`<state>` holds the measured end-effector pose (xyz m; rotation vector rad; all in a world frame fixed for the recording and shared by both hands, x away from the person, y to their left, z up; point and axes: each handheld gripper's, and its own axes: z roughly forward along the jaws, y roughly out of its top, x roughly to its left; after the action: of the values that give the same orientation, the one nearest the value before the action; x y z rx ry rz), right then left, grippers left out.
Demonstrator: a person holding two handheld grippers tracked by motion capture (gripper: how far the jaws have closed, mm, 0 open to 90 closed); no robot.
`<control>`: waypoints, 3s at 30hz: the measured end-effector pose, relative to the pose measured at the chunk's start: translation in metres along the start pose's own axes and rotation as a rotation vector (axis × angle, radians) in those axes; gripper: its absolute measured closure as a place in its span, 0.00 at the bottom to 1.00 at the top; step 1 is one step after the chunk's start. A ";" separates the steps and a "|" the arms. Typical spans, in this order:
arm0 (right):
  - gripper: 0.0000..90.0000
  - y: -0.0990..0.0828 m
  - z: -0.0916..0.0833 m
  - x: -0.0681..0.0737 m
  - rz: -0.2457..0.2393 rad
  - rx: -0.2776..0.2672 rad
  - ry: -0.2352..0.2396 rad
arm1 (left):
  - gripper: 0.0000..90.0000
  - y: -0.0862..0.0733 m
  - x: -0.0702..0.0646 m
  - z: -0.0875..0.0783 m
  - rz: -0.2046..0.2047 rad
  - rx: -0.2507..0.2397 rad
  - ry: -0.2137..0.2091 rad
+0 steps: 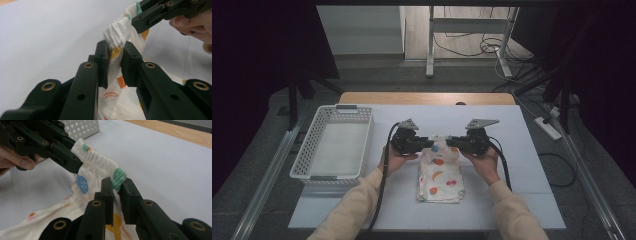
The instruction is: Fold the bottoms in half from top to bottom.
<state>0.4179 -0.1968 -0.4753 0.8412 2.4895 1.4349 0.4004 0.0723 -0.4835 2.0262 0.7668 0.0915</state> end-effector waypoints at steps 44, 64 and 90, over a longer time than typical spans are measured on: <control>0.89 -0.031 -0.010 0.029 -0.004 0.049 0.057 | 0.85 -0.034 -0.022 -0.003 0.009 0.045 -0.056; 0.89 -0.042 -0.016 0.039 0.012 0.063 0.080 | 0.85 -0.043 -0.032 -0.003 0.008 0.070 -0.083; 0.89 -0.058 -0.024 0.060 -0.016 0.108 0.100 | 0.84 -0.063 -0.050 -0.005 0.025 0.111 -0.105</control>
<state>0.3356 -0.2046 -0.5020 0.7838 2.6624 1.3802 0.3278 0.0714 -0.5192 2.1280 0.6935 -0.0432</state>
